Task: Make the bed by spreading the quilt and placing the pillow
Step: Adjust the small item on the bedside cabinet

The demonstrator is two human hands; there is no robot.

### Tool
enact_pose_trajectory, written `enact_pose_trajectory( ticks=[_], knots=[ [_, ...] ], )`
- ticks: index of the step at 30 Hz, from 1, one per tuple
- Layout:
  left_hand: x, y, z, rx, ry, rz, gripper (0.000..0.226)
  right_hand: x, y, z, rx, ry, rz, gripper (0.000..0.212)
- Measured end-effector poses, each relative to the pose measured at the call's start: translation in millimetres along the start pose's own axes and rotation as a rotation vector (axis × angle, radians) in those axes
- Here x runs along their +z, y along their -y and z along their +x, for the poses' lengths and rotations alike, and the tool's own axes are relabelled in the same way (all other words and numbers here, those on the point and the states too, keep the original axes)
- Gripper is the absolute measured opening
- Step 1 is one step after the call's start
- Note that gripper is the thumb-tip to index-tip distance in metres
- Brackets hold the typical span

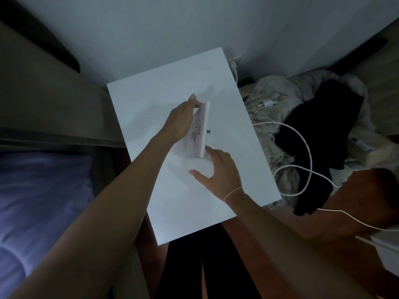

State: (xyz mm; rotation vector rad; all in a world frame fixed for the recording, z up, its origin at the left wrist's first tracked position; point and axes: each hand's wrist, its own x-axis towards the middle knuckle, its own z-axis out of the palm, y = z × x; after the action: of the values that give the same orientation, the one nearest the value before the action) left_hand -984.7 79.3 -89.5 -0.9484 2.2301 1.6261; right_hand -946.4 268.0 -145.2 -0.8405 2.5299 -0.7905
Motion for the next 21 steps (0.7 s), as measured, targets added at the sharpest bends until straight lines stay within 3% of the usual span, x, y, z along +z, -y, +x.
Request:
enact_pose_trajectory(
  ticks=[4,8,11,14,17,21],
  knots=[
    [-8,14,-10,-0.079,-0.053,-0.022,0.064,2,15,18,0.148,-0.018,0.106,0.077],
    [-20,49,-33,-0.157,-0.308,-0.243,0.06,-2,9,19,0.207,-0.132,0.194,0.048],
    [-16,71,-53,-0.17,-0.352,-0.281,0.055,1,11,13,0.211,-0.147,0.239,0.038],
    [-2,80,-66,-0.174,-0.308,-0.326,0.052,8,22,10,0.216,-0.093,0.276,0.043],
    [4,82,-67,-0.136,-0.316,-0.312,0.045,13,29,18,0.248,-0.138,0.26,0.044],
    [-4,80,-54,-0.094,-0.381,-0.348,0.061,14,31,62,0.216,-0.128,0.271,0.05]
  ],
)
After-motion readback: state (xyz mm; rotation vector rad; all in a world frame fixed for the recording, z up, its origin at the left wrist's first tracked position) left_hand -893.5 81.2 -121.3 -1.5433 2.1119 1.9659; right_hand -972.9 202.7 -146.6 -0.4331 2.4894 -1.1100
